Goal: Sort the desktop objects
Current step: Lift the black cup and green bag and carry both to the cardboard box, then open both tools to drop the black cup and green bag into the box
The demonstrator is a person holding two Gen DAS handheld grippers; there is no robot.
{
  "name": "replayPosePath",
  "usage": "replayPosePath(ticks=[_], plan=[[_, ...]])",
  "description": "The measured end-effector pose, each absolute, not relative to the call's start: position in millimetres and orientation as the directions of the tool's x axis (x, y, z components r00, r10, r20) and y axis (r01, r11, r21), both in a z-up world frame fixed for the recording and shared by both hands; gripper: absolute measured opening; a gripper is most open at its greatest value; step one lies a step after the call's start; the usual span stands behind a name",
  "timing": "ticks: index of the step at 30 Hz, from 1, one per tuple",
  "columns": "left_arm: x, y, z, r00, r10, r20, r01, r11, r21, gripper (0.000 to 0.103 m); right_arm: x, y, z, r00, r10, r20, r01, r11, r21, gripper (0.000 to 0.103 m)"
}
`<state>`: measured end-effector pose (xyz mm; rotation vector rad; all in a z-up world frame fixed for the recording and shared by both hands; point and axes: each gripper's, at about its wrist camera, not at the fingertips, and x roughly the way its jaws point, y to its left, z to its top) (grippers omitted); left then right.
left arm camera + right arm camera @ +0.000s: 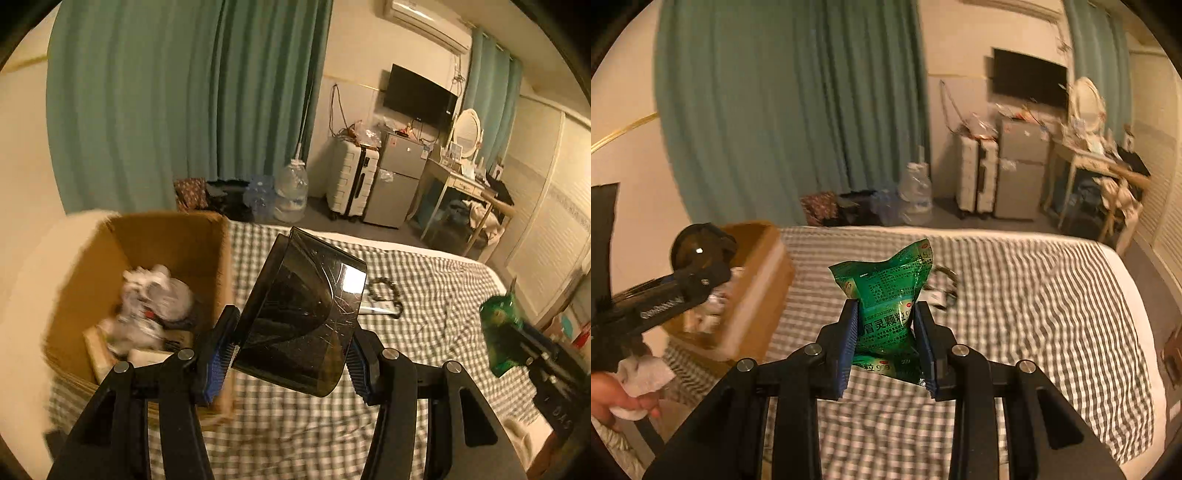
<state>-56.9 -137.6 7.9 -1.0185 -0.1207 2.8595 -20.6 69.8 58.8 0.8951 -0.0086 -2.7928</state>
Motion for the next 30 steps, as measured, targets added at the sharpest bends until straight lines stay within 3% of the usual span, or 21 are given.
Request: replayPosePath(ticks=[7, 10, 14, 22, 24, 25, 26, 28, 30], plan=[[-56.3, -199.4, 14.6, -0.765, 0.110, -0.634, 0.009, -0.984, -0.180, 0.055, -20.1, -12.6, 77.4, -0.748, -0.352, -0.563, 0.351, -0.929, 0.114, 0.030], [-70.9, -232.7, 2.8, -0.712, 0.067, -0.699, 0.049, -0.988, -0.144, 0.055, -35.8, -56.9, 71.1, -0.694, -0.409, -0.592, 0.407, -0.902, 0.146, 0.030], [-78.7, -282.1, -8.9, -0.723, 0.008, -0.691, 0.140, -0.977, -0.159, 0.055, -59.9, -104.9, 56.0, -0.633, -0.439, -0.638, 0.446, -0.880, 0.163, 0.030], [-91.1, -294.8, -47.6, -0.720, 0.003, -0.694, 0.023, -0.999, -0.029, 0.055, -103.8, -149.8, 22.1, -0.555, -0.460, -0.693, 0.399, -0.878, 0.264, 0.033], [-93.6, -288.7, -56.4, -0.720, -0.017, -0.694, -0.009, -0.999, 0.035, 0.058, -105.2, -145.1, 25.0, -0.570, -0.507, -0.646, 0.371, -0.861, 0.348, 0.036], [-93.6, -284.3, -59.8, -0.725, -0.001, -0.689, -0.045, -0.998, 0.049, 0.068, -107.9, -144.9, 27.2, -0.573, -0.517, -0.636, 0.361, -0.856, 0.371, 0.049], [-92.2, -279.3, -62.6, -0.729, 0.016, -0.684, -0.079, -0.995, 0.061, 0.084, -108.9, -143.9, 29.6, -0.585, -0.506, -0.633, 0.344, -0.862, 0.371, 0.057], [-89.1, -272.1, -63.7, -0.744, 0.015, -0.669, -0.105, -0.990, 0.094, 0.095, -110.1, -141.8, 35.3, -0.620, -0.472, -0.627, 0.332, -0.882, 0.335, 0.058], [-86.6, -263.8, -63.9, -0.739, -0.007, -0.674, -0.111, -0.985, 0.131, 0.096, -112.0, -141.7, 40.1, -0.636, -0.444, -0.631, 0.327, -0.896, 0.301, 0.058]])
